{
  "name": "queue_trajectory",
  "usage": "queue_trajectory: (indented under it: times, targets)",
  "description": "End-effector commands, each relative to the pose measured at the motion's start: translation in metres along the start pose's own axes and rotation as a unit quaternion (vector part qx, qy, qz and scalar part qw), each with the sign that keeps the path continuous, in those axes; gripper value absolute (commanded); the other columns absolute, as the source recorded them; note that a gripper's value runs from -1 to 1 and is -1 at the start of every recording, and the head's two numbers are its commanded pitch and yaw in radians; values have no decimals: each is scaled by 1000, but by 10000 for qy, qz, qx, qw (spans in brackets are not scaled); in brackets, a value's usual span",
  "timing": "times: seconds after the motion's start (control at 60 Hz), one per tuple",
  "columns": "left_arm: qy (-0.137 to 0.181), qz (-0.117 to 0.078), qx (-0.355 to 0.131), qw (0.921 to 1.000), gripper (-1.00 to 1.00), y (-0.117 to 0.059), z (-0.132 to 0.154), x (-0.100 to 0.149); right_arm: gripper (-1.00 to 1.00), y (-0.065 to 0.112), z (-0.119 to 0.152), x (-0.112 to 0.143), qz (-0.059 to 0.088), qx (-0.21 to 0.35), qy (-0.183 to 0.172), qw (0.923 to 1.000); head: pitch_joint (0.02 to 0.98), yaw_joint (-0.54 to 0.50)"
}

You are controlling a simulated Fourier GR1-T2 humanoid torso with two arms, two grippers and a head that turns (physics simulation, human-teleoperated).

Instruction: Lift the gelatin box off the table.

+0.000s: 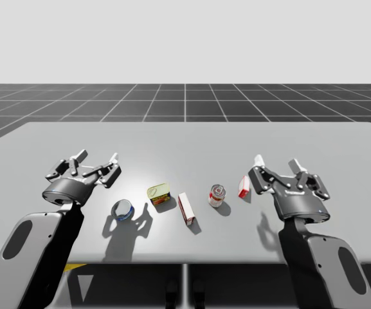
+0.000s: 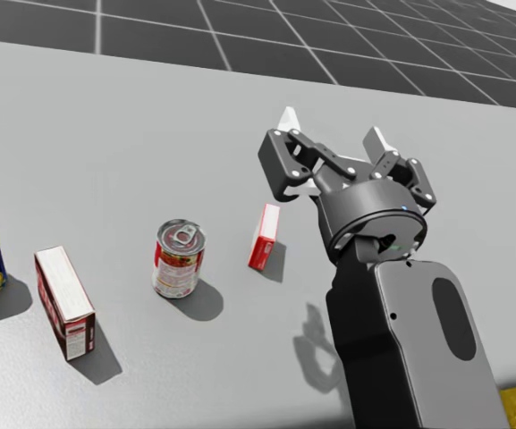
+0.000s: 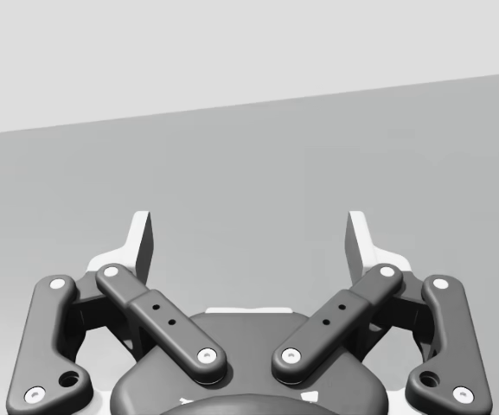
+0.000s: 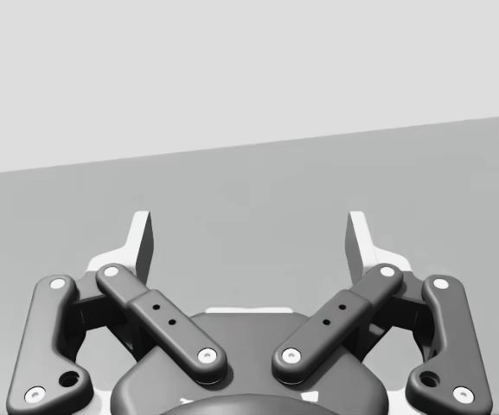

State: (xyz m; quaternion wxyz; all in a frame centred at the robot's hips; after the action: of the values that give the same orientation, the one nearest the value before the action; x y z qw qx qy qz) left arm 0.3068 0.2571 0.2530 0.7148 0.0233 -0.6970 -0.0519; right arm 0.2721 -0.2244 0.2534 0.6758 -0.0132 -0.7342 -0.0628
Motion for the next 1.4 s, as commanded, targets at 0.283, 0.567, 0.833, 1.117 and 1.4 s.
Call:
queue_trajectory:
  times: [0.283, 0.567, 0.833, 1.117, 1.4]
  targets:
    - [-3, -53, 9, 10000, -1000, -1, 0, -1, -1000, 24, 58, -52, -15, -294, 284, 9992, 771, -363]
    - [-2, -75, 15, 10000, -1000, -1, 1, -2, -1000, 26, 51, -99, 359, -466, 750, 9954, 772, -355]
    - [6, -69, 8, 10000, -1000, -2, 1, -2, -1000, 27, 37, -120, 697, -648, 1034, 9901, 772, -351]
    - [16, -52, -3, 10000, -1000, -2, 0, -1, -1000, 29, 11, -131, 877, -752, 1298, 9848, 771, -344]
    - [29, -47, -5, 10000, -1000, -2, 0, -1, -1000, 29, -11, -136, 915, -678, 1670, 9794, 774, -344]
